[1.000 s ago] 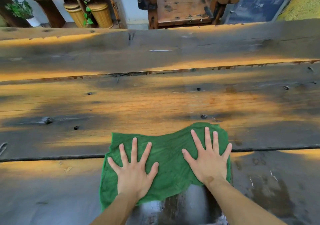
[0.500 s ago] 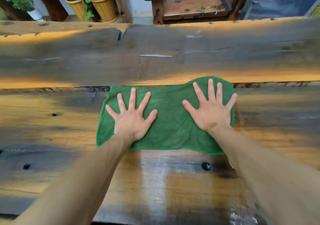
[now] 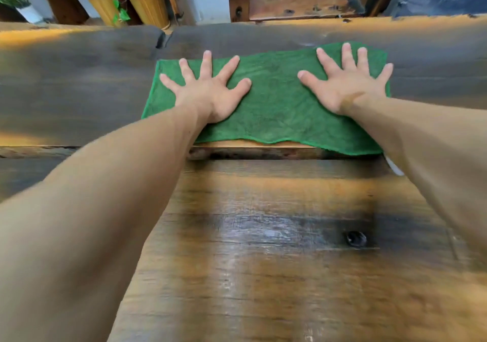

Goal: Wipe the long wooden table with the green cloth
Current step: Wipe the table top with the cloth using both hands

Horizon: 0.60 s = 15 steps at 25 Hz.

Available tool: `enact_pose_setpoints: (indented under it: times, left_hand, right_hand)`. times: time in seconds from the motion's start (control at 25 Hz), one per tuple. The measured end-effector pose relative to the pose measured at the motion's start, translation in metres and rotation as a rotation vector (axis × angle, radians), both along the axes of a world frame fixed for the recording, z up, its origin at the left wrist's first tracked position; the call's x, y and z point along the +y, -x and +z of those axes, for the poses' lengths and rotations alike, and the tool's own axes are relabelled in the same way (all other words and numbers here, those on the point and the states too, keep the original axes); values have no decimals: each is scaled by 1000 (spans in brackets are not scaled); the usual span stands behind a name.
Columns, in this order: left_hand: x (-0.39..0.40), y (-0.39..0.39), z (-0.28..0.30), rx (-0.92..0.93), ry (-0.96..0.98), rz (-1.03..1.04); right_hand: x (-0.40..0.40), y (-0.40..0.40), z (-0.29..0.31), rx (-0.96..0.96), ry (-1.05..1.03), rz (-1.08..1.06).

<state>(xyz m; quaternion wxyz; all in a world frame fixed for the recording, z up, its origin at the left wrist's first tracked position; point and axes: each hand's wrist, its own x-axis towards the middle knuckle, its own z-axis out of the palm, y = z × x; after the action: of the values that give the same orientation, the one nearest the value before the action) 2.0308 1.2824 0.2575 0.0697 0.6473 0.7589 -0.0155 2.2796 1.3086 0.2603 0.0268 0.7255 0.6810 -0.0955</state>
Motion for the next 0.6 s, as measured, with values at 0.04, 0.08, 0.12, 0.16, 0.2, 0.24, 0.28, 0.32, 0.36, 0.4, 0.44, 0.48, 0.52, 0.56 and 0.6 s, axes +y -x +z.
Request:
enact_pose_setpoints:
  times: [0.04,0.08,0.12,0.16,0.2,0.24,0.28,0.32,0.36,0.4,0.44,0.48,0.52,0.56,0.6]
  left_hand:
    - [13,0,0,2,-7,-4]
    - [26,0,0,2,-10,-13]
    - [37,-1,1,6,-8,-23]
    - [48,-2,1,15,-6,-33]
    - [57,-2,1,23,-7,-38]
    - [66,-2,1,20,-10,-41]
    - [75,-1,2,7,-14,-45]
    - [83,0,2,-3,-17,-47]
    - [88,-1,3,-4,-12,-50]
    - [93,-1,3,-1,-3,-53]
    - [97,-1,3,3,3,-55]
    - [100,-1,3,5,0,-55]
    - [102,-1,2,5,-15,-53]
    - [101,0,2,7,-57,-53]
    - [98,2,1,12,-135,-51]
  right_hand:
    - [12,0,-1,-4,-9,0]
    - [24,0,-2,-4,-18,-3]
    - [34,-1,-2,-6,-27,-5]
    - [45,-3,-2,-10,-31,-6]
    - [54,-4,-1,-15,-30,-6]
    - [63,-4,-2,-22,-29,-11]
    - [72,-5,-2,-28,-32,-18]
    - [79,-5,-3,-33,-37,-26]
    - [85,-5,-3,-32,-38,-32]
    - [89,-5,-2,-22,-36,-36]
    - [92,-5,0,-8,-33,-40]
    - [95,-5,0,1,-34,-44]
    - [96,-5,0,2,-37,-46]
    - [95,-6,-1,-2,-40,-51]
    - [93,-4,-2,-7,-44,-54]
